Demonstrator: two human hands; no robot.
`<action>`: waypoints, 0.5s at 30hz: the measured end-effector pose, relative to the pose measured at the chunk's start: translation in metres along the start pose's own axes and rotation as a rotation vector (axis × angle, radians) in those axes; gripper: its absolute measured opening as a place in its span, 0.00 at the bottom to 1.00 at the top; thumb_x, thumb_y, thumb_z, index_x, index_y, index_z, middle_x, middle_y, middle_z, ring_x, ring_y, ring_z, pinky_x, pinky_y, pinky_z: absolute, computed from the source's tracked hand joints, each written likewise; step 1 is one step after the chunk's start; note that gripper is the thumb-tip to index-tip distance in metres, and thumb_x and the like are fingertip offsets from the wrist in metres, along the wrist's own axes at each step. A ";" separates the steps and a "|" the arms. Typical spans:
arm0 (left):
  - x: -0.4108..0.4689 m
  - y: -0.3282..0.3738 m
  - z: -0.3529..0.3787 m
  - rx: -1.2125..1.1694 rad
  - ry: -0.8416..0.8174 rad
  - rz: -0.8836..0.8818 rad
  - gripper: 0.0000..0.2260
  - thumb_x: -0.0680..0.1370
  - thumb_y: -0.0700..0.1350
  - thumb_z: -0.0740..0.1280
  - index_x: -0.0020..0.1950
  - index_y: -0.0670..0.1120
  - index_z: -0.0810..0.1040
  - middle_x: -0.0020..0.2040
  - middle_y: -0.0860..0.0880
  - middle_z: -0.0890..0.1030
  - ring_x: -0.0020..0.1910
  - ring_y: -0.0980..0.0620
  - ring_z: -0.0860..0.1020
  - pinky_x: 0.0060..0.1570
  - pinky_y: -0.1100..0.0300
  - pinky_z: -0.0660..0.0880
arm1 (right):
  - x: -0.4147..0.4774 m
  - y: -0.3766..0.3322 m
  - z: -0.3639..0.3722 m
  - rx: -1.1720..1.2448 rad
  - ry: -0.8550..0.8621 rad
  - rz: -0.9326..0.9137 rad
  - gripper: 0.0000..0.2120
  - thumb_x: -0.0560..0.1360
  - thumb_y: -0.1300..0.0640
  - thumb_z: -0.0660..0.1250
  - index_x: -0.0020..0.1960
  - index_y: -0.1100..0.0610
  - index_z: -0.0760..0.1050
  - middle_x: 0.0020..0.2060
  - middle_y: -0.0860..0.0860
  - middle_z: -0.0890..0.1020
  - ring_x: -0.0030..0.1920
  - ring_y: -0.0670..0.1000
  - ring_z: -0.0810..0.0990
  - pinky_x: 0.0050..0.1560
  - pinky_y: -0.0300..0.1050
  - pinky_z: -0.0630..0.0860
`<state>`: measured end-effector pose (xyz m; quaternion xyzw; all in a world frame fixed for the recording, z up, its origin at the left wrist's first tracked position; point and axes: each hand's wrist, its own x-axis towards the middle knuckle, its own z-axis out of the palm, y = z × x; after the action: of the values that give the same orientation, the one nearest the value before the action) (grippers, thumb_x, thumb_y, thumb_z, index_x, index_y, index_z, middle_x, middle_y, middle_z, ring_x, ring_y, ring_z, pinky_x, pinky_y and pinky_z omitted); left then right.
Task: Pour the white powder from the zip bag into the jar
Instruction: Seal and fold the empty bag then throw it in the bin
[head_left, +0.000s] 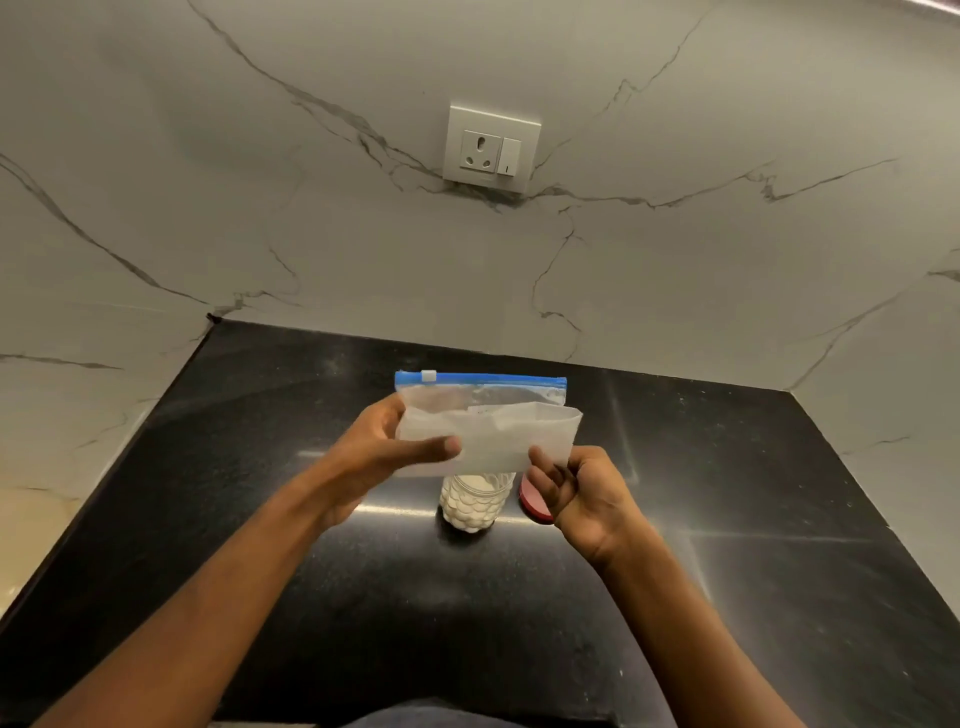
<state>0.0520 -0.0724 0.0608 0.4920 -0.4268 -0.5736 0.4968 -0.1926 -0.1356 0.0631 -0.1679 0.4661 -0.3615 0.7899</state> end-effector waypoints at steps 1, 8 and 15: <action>0.004 0.000 0.005 -0.047 0.064 0.034 0.36 0.62 0.61 0.84 0.67 0.53 0.79 0.59 0.51 0.87 0.58 0.50 0.85 0.52 0.58 0.84 | 0.000 0.002 0.002 -0.026 -0.011 -0.012 0.09 0.83 0.65 0.57 0.57 0.62 0.76 0.45 0.63 0.89 0.35 0.51 0.90 0.30 0.42 0.85; 0.013 0.008 0.026 -0.330 0.292 0.086 0.15 0.76 0.51 0.74 0.59 0.45 0.85 0.54 0.44 0.89 0.53 0.46 0.88 0.44 0.53 0.86 | -0.006 0.011 -0.002 -0.114 -0.324 -0.346 0.39 0.66 0.44 0.79 0.75 0.49 0.75 0.63 0.56 0.85 0.47 0.52 0.85 0.47 0.47 0.82; 0.009 0.004 0.054 -0.418 0.214 -0.021 0.15 0.77 0.48 0.74 0.62 0.43 0.83 0.55 0.41 0.89 0.53 0.43 0.88 0.43 0.51 0.86 | -0.003 0.027 0.035 -0.034 -0.340 -0.422 0.32 0.75 0.49 0.78 0.75 0.57 0.73 0.66 0.63 0.83 0.67 0.64 0.82 0.61 0.61 0.82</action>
<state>-0.0011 -0.0816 0.0714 0.4409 -0.2387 -0.5993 0.6240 -0.1525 -0.1170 0.0665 -0.3326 0.2875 -0.4768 0.7611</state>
